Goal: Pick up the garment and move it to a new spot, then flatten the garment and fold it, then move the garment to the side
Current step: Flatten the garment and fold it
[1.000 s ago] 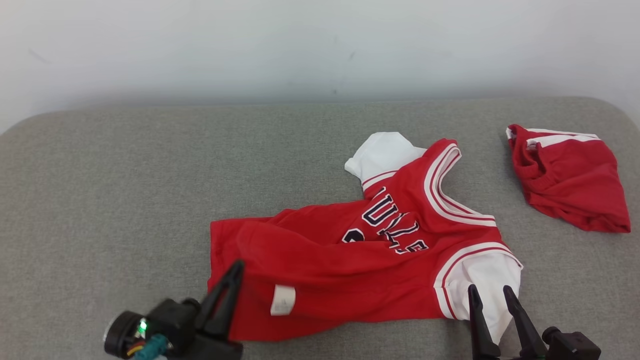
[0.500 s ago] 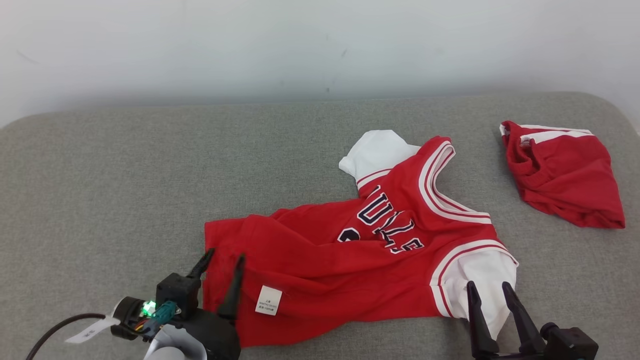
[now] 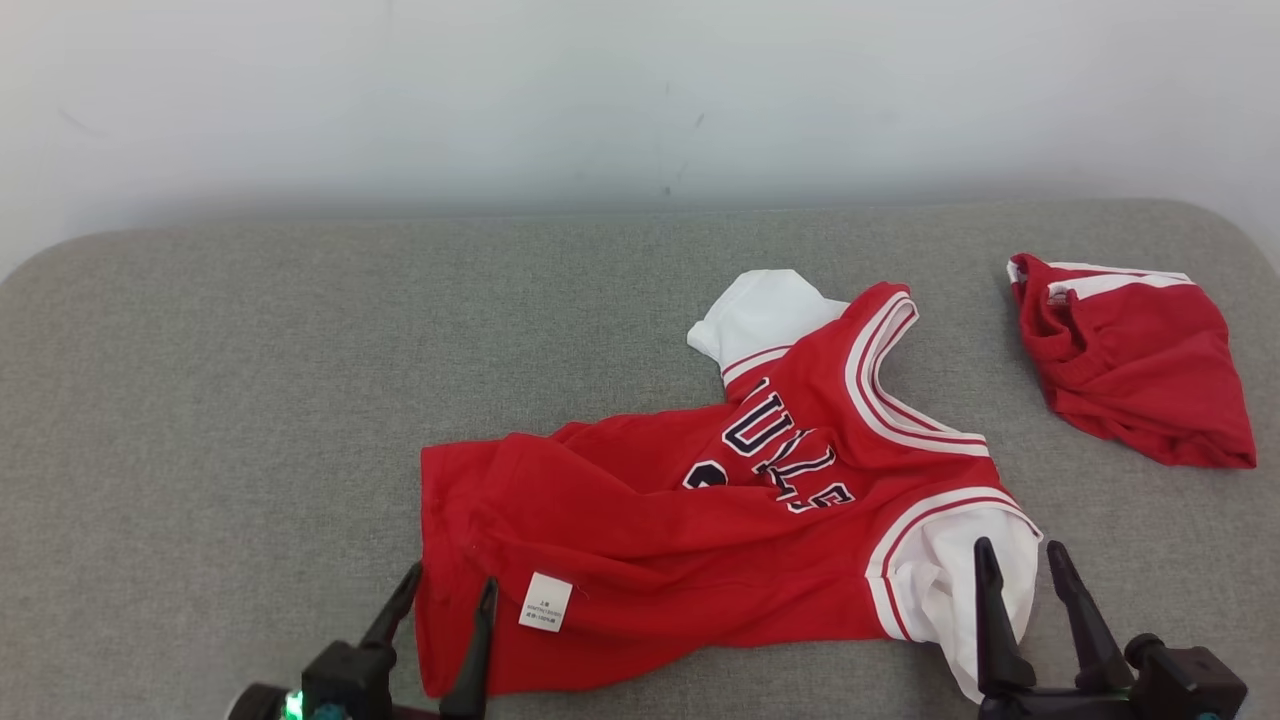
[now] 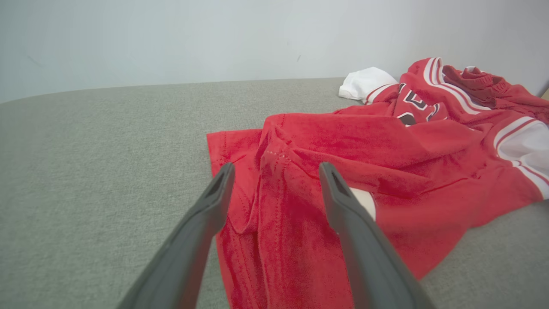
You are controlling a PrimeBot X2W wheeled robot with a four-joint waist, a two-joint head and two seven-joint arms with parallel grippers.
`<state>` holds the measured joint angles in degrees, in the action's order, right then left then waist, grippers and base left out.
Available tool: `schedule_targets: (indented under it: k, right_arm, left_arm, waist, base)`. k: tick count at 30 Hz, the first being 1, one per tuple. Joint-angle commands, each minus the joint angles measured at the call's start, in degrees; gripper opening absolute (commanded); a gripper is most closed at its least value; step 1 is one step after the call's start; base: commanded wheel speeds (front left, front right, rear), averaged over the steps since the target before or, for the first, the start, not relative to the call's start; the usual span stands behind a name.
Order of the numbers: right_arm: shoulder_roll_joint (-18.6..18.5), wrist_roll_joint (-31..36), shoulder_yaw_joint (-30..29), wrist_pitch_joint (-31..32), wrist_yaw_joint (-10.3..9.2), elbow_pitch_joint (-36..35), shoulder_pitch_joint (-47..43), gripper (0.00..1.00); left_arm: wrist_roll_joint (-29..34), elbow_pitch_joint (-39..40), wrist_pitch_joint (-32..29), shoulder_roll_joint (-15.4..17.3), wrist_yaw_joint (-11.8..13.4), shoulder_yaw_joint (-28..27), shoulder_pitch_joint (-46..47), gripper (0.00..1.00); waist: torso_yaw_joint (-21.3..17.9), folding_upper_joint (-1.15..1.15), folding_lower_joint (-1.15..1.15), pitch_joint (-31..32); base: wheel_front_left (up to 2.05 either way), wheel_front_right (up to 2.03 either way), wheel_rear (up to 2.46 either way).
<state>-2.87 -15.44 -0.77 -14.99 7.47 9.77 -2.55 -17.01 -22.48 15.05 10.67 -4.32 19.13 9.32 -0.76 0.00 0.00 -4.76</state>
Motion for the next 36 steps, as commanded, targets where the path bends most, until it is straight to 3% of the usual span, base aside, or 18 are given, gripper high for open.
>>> schedule_targets:
  k: [1,16,36]
  right_arm:
    - [0.0,0.4,-0.3,-0.3,0.08,-0.4,-0.7,1.0]
    - [0.0,1.2,-2.7,-0.3,0.08,-0.4,-10.1,1.0]
    - [0.0,0.2,-1.6,-0.1,0.08,15.1,1.0,1.0]
  left_arm:
    - [0.3,0.5,0.1,-0.3,0.3,-0.3,-1.3,1.0]
    - [0.6,6.6,0.2,-1.5,1.3,-3.1,-6.7,1.0]
    - [2.3,4.2,0.2,-1.5,-0.4,-2.5,-2.2,1.0]
  waist:
    - [0.0,0.0,0.0,0.0]
    - [0.0,0.0,0.0,-0.6]
    - [-1.6,0.0,0.0,-1.6]
  base:
    - [0.0,0.0,0.0]
    - [0.0,0.0,0.0]
    - [0.0,0.0,0.0]
